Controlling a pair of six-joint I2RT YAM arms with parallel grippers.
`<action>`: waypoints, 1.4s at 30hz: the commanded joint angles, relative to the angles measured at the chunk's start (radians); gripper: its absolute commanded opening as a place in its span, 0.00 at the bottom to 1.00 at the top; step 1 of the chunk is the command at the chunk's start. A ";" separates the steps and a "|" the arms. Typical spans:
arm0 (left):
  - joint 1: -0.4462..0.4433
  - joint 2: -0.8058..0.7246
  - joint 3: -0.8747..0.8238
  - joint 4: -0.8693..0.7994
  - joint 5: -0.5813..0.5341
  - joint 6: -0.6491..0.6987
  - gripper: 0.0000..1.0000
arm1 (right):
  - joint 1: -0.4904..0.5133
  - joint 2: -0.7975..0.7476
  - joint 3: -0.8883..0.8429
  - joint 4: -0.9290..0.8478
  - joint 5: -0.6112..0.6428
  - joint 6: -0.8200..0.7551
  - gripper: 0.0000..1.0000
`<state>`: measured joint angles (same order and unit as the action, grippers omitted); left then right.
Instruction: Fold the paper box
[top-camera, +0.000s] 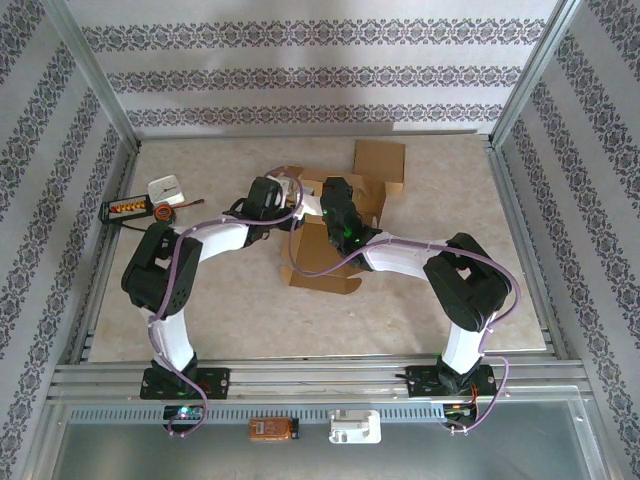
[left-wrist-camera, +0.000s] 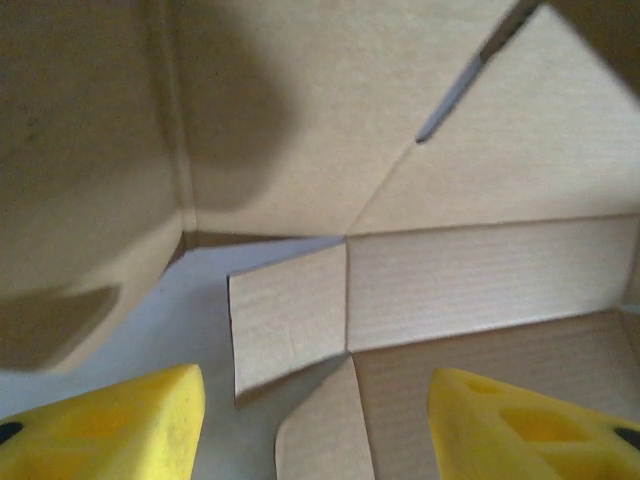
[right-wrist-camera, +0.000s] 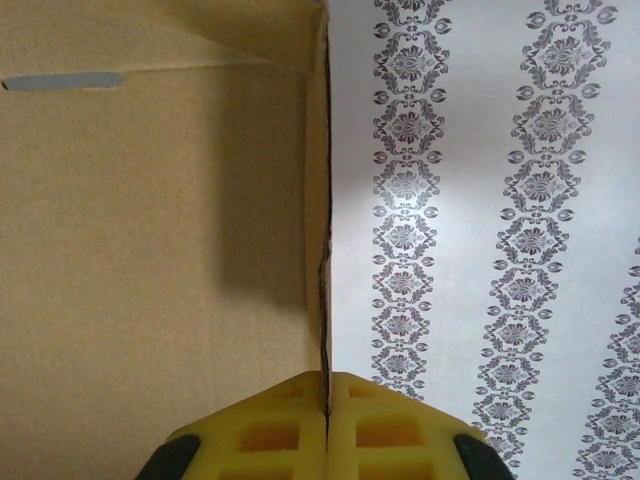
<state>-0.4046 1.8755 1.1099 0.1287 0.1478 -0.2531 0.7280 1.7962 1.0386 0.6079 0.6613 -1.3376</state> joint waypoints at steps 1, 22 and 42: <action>0.004 0.049 0.059 -0.007 -0.047 0.036 0.61 | -0.007 -0.036 -0.006 -0.004 -0.002 0.015 0.04; 0.051 0.145 0.106 -0.011 0.228 -0.157 0.37 | -0.021 0.065 -0.077 0.104 0.029 0.092 0.03; 0.036 0.215 0.089 0.162 0.480 -0.193 0.37 | -0.029 0.057 -0.074 0.087 0.031 0.143 0.04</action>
<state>-0.3653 2.0556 1.2129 0.2218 0.5625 -0.4099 0.7021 1.8534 0.9787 0.7109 0.6888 -1.2327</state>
